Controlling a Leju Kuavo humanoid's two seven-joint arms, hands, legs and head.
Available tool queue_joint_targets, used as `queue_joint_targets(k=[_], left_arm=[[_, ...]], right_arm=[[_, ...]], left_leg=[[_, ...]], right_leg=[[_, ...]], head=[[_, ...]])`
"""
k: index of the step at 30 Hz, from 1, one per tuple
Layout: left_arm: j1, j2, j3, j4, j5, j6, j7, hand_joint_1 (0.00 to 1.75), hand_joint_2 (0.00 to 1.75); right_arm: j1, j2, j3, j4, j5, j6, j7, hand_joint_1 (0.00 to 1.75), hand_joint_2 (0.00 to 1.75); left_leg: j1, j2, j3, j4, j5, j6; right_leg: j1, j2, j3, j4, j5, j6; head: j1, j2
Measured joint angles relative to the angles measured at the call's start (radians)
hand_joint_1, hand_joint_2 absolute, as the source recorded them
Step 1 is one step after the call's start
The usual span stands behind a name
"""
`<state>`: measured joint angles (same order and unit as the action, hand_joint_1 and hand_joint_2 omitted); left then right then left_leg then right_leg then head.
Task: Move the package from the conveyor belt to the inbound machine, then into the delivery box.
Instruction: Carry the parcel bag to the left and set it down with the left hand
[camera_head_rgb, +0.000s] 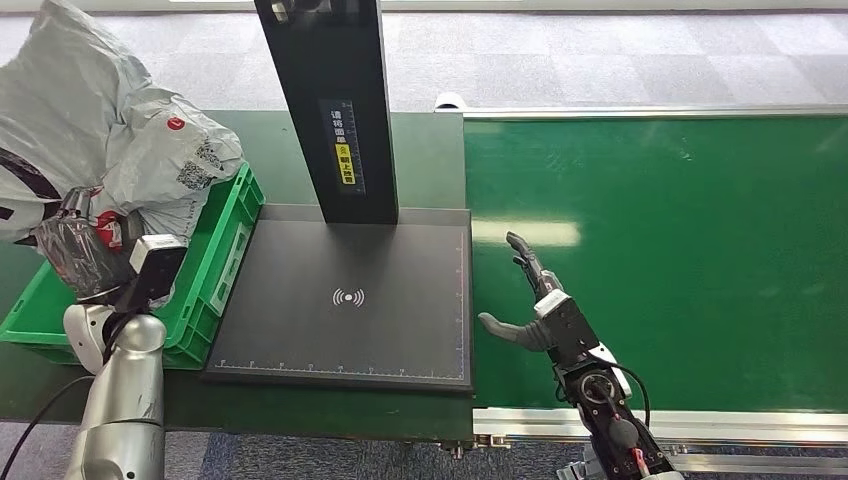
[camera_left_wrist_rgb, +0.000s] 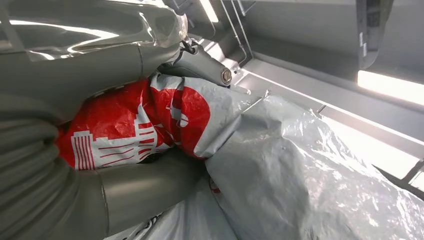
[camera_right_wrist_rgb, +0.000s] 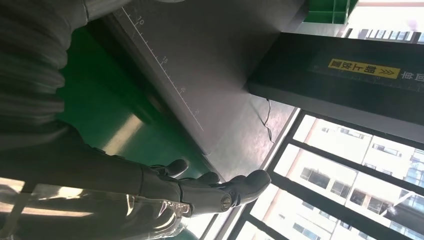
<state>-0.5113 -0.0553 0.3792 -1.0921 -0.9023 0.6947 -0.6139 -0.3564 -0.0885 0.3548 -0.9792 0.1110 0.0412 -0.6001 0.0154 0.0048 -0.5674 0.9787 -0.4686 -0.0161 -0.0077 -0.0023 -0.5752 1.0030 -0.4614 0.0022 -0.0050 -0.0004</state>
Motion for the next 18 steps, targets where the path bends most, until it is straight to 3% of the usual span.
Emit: queue_joint_targets(k=[2,5,6,8,13,18], left_arm=[[-0.007,-0.001,0.020,0.001,-0.081,0.001,0.040,1.75,1.75],[-0.068,0.036,0.112,0.116,-0.465,0.002,0.373,1.75,1.75],[-0.090,0.060,0.122,0.184,-0.521,-0.002,0.475,1.75,1.75],[-0.115,0.097,0.110,0.293,-0.546,-0.026,0.581,1.75,1.75],[-0.136,0.164,0.034,0.458,-0.643,-0.116,0.784,1.75,1.75],[-0.162,0.206,-0.030,0.535,-0.666,-0.141,0.834,1.75,1.75]], right_arm=[[0.001,0.001,0.001,0.000,0.003,0.000,0.001,0.00,1.75],[0.006,0.006,0.010,0.000,0.038,0.013,0.010,0.00,1.75],[0.008,0.008,0.012,0.000,0.050,0.019,0.013,0.00,1.75],[0.007,0.010,0.015,0.000,0.061,0.027,0.016,0.00,1.75],[0.007,0.014,0.020,-0.006,0.079,0.043,0.022,0.00,1.75],[0.007,0.016,0.023,-0.013,0.080,0.047,0.024,0.00,1.75]], left_leg=[[0.000,0.000,0.000,0.000,0.000,0.000],[0.000,0.000,0.000,0.000,0.000,0.000],[0.000,0.000,0.000,0.000,0.000,0.000],[0.001,0.000,0.000,0.000,0.000,0.000],[0.001,0.001,0.000,0.000,0.000,0.000],[0.000,0.001,0.000,0.000,0.000,0.000]], right_leg=[[0.000,0.000,0.000,0.000,0.000,0.000],[0.000,0.000,-0.001,-0.001,0.000,0.000],[0.000,0.000,-0.001,0.000,0.000,0.000],[0.001,0.000,-0.001,0.000,0.000,0.000],[0.000,0.001,-0.001,0.000,0.000,0.000],[0.000,0.001,-0.001,0.000,0.000,0.000]], head=[[0.000,0.000],[0.000,0.000],[0.000,0.000],[0.000,0.000],[0.000,0.000],[0.000,0.000]])
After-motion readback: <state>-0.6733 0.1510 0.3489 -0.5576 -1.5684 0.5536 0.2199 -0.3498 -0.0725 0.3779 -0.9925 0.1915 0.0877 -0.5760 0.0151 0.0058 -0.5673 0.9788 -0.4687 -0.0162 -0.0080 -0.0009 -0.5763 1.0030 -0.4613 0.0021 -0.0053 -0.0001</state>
